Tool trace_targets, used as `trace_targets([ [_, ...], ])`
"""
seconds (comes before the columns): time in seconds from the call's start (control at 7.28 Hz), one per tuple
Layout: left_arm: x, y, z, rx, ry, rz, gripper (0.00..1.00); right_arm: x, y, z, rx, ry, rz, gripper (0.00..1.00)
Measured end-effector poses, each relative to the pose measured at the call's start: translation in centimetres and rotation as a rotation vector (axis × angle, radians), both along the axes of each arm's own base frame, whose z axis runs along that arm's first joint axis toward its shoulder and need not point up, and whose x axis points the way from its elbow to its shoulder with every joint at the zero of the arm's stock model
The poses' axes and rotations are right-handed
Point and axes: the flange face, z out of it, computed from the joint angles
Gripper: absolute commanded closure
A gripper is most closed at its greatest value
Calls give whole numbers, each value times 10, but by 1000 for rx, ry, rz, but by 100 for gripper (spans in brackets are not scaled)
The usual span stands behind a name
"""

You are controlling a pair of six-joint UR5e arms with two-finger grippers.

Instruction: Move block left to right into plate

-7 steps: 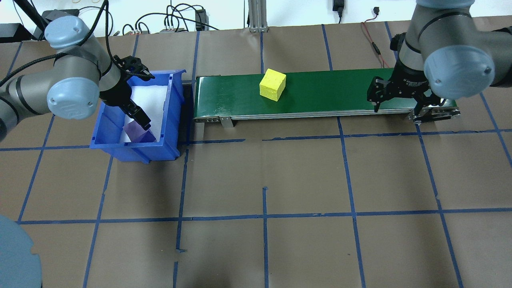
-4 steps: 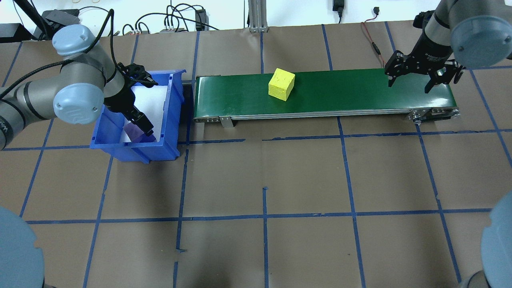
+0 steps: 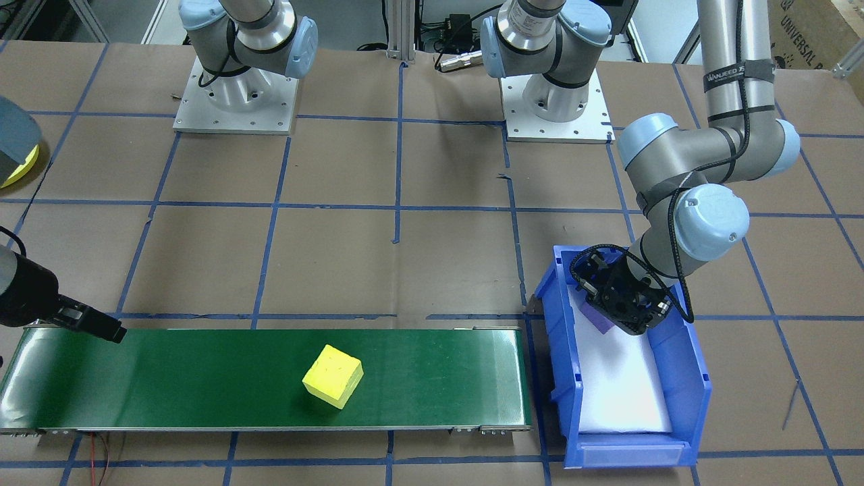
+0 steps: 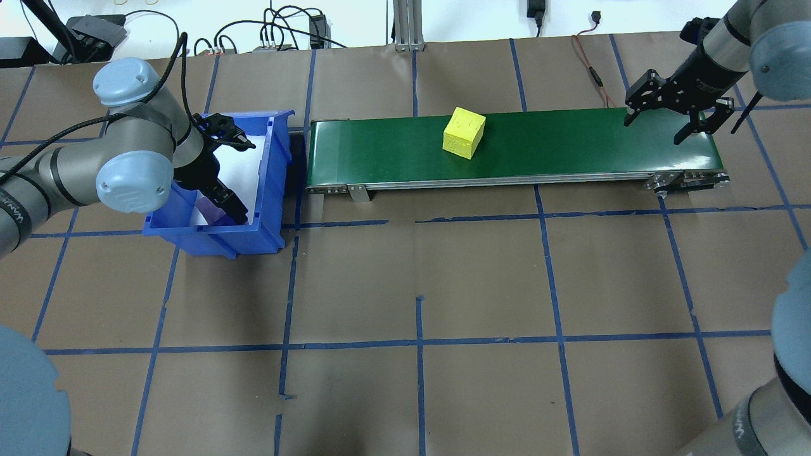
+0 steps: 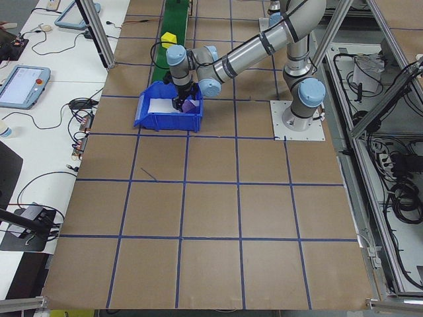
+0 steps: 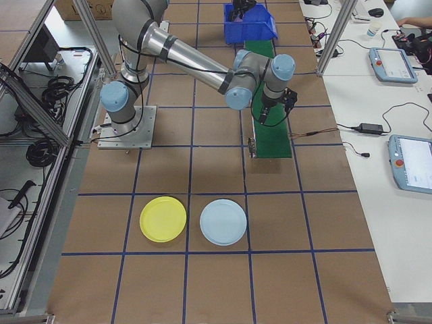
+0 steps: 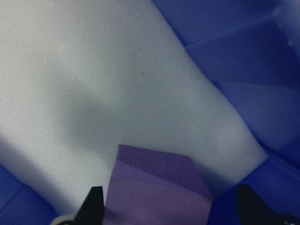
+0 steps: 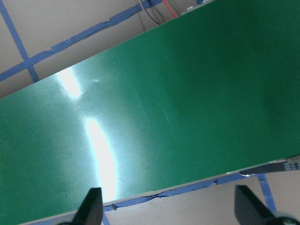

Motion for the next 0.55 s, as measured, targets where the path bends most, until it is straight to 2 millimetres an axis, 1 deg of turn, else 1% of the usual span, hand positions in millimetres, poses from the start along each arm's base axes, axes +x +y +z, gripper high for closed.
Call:
trace_targets([
  [0.14,1,-3,0,-18,-4,0,46,-4,2,-9,-9,-46,26,0],
  [0.27,1,-6,-2,-36,-8,1,51,-14,5,-16,-33,-83,79,0],
  [0.41,2,-10,-2,-51,-12,5,54,-23,8,-19,-64,-118,109,0],
  [0.55,3,-15,4,-77,-17,22,54,-27,10,-23,-76,-140,115,0],
])
